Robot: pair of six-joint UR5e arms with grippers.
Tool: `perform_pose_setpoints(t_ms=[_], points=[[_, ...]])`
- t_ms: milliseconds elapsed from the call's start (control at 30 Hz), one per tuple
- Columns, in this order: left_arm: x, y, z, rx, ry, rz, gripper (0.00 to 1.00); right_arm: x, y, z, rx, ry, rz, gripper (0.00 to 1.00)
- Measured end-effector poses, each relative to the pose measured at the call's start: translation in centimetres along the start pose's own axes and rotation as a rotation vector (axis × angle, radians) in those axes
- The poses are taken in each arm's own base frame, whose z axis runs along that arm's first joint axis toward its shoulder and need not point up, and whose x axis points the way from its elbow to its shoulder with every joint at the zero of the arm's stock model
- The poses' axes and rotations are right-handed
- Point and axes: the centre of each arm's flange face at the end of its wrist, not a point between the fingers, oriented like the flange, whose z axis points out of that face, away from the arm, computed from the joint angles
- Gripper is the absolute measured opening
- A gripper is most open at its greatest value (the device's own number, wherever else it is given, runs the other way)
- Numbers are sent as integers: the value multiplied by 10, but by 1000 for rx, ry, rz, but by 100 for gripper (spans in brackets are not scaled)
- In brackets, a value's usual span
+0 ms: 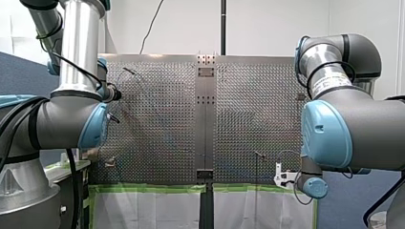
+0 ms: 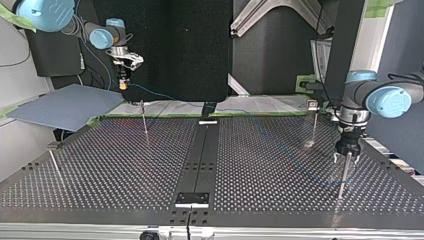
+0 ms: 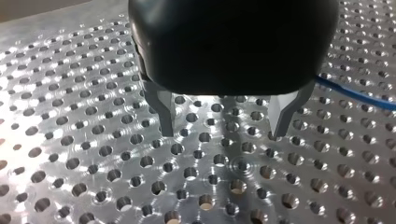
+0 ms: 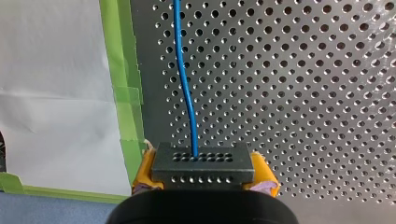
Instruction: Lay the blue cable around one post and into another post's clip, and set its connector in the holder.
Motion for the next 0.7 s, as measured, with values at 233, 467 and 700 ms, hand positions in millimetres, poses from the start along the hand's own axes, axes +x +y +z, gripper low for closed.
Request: perform_pose_setpoints(t_ms=[233, 467, 700], points=[[-3, -2, -2, 18, 16, -72, 100, 0, -1, 0, 2, -1, -1, 1], [-8, -3, -3, 28, 24, -140, 100, 0, -1, 0, 2, -1, -1, 1], [-6, -3, -4, 33, 49, -200, 100, 0, -1, 0, 2, -1, -1, 1]])
